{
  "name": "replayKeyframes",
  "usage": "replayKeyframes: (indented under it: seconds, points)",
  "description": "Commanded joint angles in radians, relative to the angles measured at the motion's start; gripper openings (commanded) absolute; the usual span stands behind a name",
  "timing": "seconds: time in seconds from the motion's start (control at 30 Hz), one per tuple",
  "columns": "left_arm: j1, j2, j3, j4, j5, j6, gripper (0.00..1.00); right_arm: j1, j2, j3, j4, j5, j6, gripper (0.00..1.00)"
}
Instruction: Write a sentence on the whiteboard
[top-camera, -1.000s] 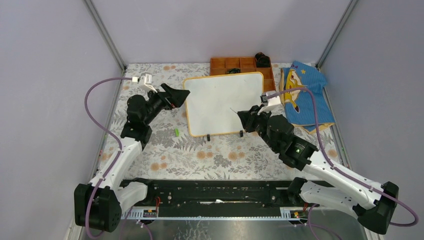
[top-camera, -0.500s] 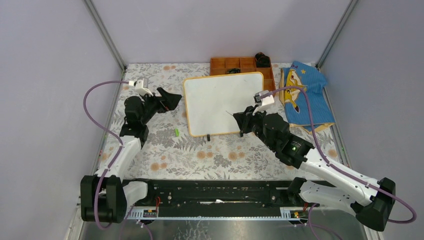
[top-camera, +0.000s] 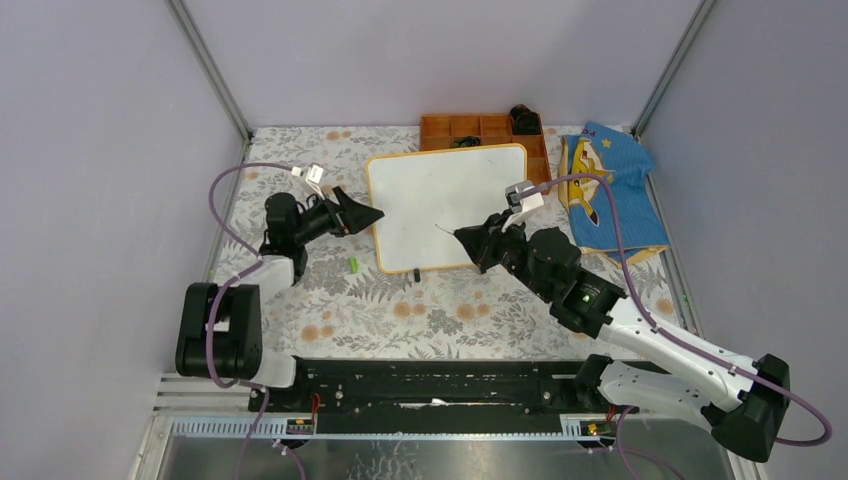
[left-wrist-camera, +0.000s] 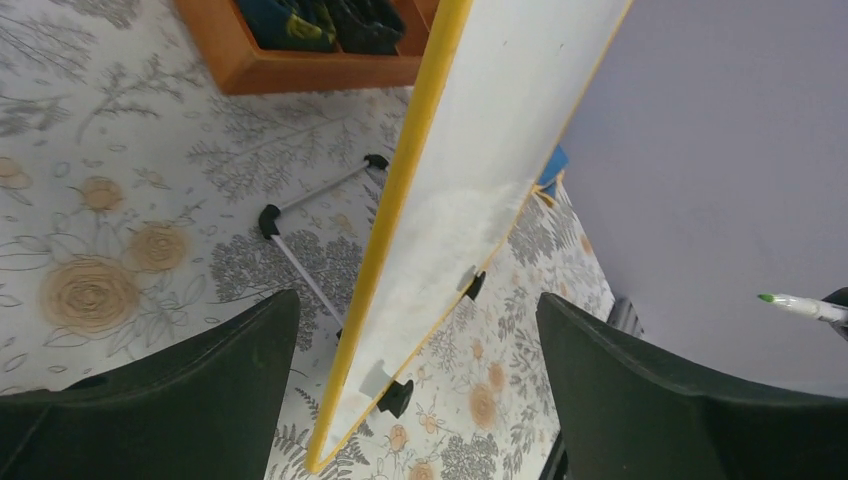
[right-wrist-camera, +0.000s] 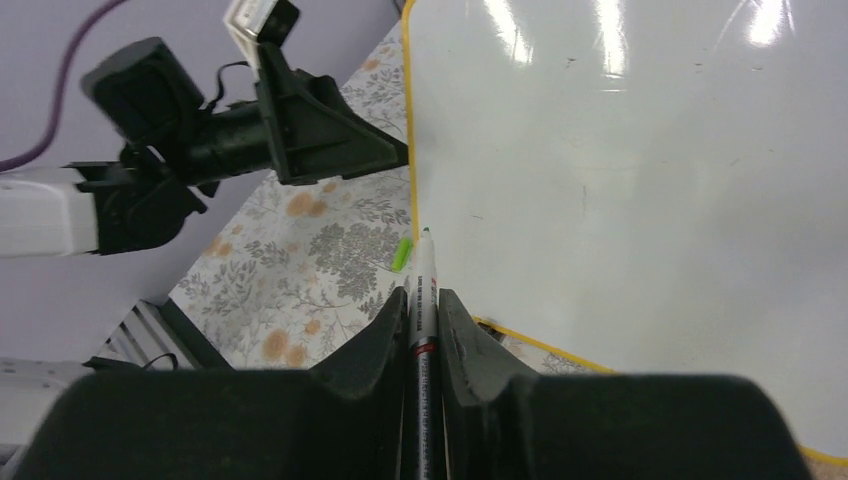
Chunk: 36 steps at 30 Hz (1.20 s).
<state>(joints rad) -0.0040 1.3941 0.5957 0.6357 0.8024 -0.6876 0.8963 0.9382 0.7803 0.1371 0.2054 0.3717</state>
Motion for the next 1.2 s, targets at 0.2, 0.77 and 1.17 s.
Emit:
replayKeyframes:
  seconds: [0.2,0.77,1.17]
  points:
    - [0.002,0.158,0.007,0.255,0.154,-0.071,0.84,0.010,0.034,0.025,0.138,-0.138,-0.016,0.00]
    - [0.061,0.370,-0.085,0.791,0.238,-0.286,0.71,0.089,0.098,0.048,0.193,-0.069,-0.125,0.00]
    - [0.012,0.435,-0.135,0.936,0.223,-0.249,0.66,0.088,0.108,0.041,0.215,-0.078,-0.126,0.00]
